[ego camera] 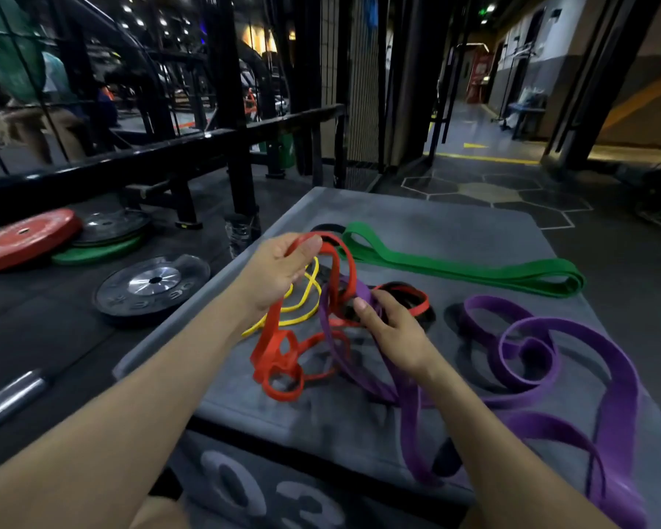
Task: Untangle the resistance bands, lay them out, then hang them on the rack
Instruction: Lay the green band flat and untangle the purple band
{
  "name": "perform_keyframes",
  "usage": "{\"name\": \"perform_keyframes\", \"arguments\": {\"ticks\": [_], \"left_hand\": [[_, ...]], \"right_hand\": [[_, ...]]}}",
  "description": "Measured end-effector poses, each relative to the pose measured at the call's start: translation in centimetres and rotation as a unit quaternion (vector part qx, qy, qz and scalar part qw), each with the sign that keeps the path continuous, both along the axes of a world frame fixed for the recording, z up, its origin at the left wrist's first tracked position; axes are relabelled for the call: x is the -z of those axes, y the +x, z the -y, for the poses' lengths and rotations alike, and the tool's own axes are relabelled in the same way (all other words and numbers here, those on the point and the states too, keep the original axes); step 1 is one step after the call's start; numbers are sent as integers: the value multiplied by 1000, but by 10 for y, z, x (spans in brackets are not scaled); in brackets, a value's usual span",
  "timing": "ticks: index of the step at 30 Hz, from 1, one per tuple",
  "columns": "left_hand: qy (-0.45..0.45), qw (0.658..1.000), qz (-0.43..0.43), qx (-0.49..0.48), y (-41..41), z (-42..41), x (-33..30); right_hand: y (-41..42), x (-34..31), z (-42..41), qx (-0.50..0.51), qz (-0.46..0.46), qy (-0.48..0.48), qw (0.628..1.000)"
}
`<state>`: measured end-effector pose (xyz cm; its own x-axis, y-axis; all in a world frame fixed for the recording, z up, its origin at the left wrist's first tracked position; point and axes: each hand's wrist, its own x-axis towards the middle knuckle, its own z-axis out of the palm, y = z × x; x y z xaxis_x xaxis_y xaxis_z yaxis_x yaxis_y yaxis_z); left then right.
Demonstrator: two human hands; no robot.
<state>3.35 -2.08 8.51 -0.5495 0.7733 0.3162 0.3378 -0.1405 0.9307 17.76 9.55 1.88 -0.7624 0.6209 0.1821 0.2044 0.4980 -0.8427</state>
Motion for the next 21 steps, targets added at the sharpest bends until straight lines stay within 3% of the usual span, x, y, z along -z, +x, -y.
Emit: {"name": "perform_keyframes", "arguments": {"ticks": [3, 7, 13, 17, 19, 21], "left_hand": [[57, 998, 31, 26, 1, -5, -25], [146, 983, 103, 32, -3, -12, -60], [203, 971, 124, -20, -21, -19, -94], [161, 981, 81, -65, -30, -28, -88], [109, 990, 51, -72, -31, -32, -78], [81, 994, 43, -64, -32, -34, -71]], "right_hand": [[-1, -12, -7, 62, -18, 51, 997], [0, -22, -32, 189, 88, 44, 977], [10, -24, -52, 278, 173, 67, 942], [13, -27, -56, 297, 229, 48, 926], [11, -34, -53, 282, 297, 108, 906], [3, -42, -51, 218, 287, 197, 912]]}}
